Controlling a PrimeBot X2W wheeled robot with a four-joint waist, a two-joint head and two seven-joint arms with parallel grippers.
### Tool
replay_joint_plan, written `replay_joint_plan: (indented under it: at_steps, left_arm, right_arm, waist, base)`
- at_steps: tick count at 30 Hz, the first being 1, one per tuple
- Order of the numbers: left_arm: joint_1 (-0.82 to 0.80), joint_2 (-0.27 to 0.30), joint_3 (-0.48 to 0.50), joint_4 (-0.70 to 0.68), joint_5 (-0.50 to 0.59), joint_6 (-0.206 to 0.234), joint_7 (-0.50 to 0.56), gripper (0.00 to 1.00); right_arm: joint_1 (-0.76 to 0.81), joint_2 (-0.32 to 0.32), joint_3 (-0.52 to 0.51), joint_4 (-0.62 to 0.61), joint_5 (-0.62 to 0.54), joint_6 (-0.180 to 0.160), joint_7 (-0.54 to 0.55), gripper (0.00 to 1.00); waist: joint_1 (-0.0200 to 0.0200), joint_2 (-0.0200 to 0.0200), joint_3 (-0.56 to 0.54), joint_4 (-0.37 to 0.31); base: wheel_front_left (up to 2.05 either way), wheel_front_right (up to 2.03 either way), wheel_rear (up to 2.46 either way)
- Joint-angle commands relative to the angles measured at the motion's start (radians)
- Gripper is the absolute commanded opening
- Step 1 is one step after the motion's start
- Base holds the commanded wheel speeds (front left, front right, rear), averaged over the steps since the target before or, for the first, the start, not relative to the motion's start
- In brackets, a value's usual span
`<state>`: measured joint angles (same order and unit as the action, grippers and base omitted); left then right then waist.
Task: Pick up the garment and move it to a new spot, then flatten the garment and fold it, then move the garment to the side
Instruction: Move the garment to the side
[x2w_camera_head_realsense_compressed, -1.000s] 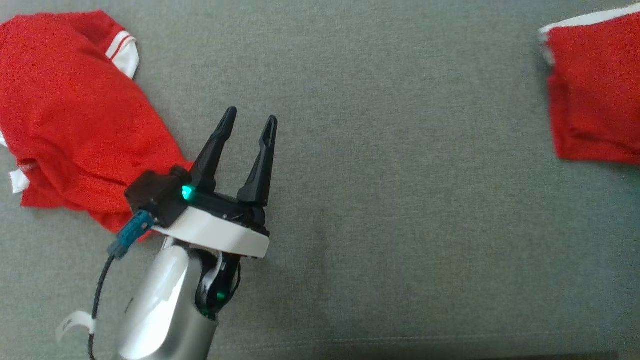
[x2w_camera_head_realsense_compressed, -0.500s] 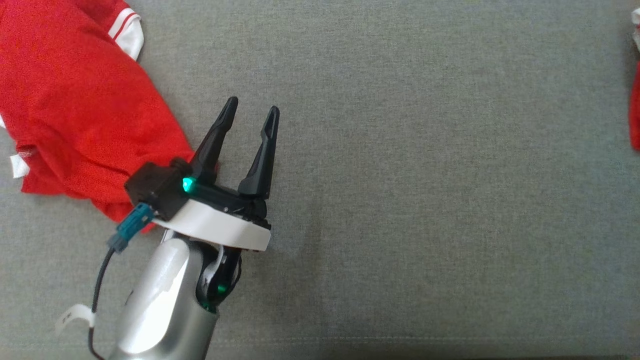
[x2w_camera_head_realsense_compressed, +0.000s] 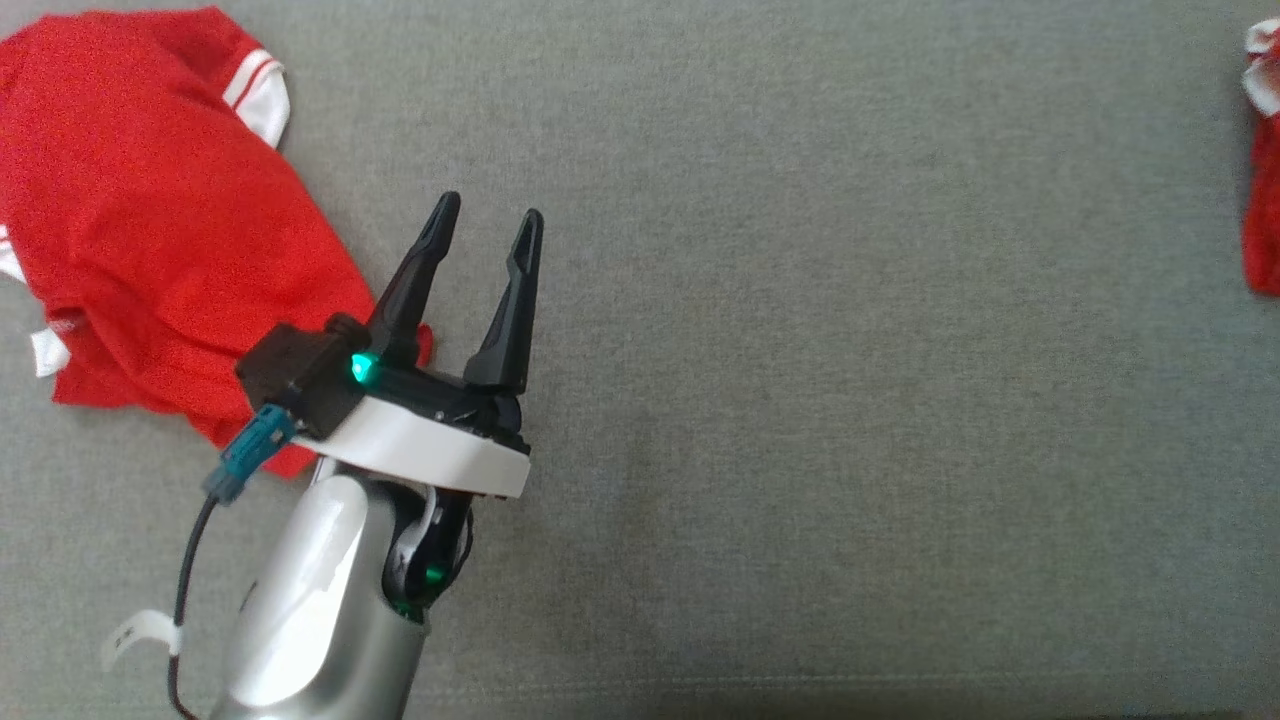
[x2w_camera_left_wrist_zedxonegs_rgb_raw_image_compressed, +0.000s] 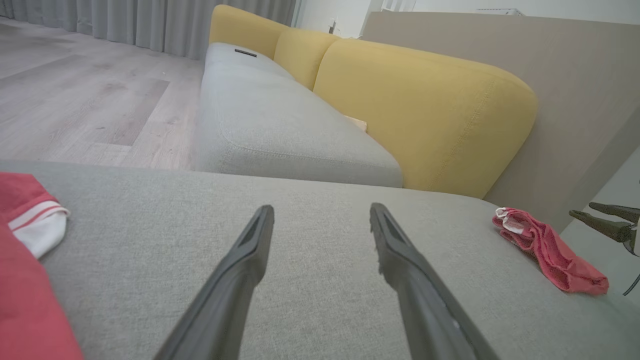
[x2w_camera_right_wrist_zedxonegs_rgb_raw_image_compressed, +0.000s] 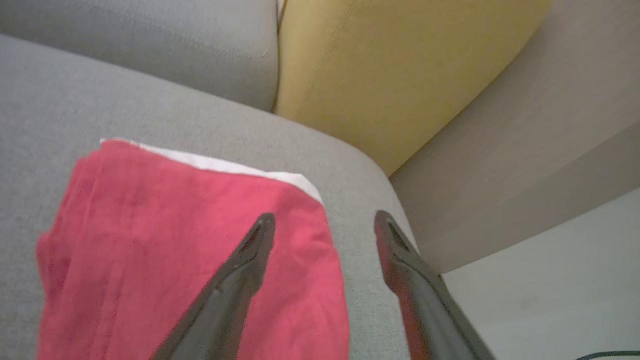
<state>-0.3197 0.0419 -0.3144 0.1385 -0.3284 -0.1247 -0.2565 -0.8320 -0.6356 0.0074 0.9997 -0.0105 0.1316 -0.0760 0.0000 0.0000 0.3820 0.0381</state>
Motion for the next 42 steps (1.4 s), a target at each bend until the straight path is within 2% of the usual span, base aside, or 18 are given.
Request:
replay_joint_plan:
  at_steps: [1,7,12,18,23,27,32,42]
  left_arm:
    - [-0.015,0.008,0.031,-0.029,-0.002,-0.006,-0.005,1.0]
    - [0.021,0.008,0.056,-0.03,-0.007,-0.006,-0.005,1.0]
    - [0.064,0.008,0.085,-0.038,-0.009,-0.006,-0.005,1.0]
    - [0.131,0.008,0.124,-0.062,-0.007,-0.006,-0.005,1.0]
    - [0.173,0.008,0.145,-0.059,-0.021,-0.006,-0.005,1.0]
    - [0.201,0.008,0.136,-0.049,-0.028,-0.006,-0.005,1.0]
    - [0.238,0.008,0.125,-0.012,-0.057,-0.006,-0.005,1.0]
    - [0.28,0.008,0.123,0.002,-0.067,-0.006,-0.005,1.0]
  right_arm:
    - [-0.007,-0.021,-0.002,-0.04,-0.01,-0.001,-0.021,1.0]
    - [0.049,0.114,-0.014,-0.138,0.006,-0.001,-0.094,1.0]
    - [0.122,0.256,-0.006,-0.3,0.065,-0.001,-0.13,1.0]
    - [0.285,0.423,-0.03,-0.525,0.115,-0.001,-0.113,1.0]
    - [0.441,0.534,-0.021,-0.646,0.124,-0.001,-0.108,1.0]
    - [0.561,0.572,-0.028,-0.674,0.135,-0.001,-0.127,1.0]
    - [0.666,0.583,-0.044,-0.688,0.133,-0.001,-0.162,1.0]
    - [0.738,0.585,-0.041,-0.736,0.167,-0.001,-0.184,1.0]
  waist:
    - [0.0,0.0,-0.022,-0.007]
    - [0.0,0.0,-0.115,-0.025]
    - [0.0,0.0,-0.19,-0.042]
    - [0.0,0.0,-0.27,-0.057]
    - [0.0,0.0,-0.313,-0.059]
    - [0.0,0.0,-0.336,-0.052]
    - [0.0,0.0,-0.361,-0.048]
    - [0.0,0.0,-0.378,-0.056]
  base:
    - [0.0,0.0,0.0]
    - [0.0,0.0,0.0]
    - [0.0,0.0,0.0]
    - [0.0,0.0,0.0]
    - [0.0,0.0,0.0]
    - [0.0,0.0,0.0]
    - [0.0,0.0,0.0]
    - [0.0,0.0,0.0]
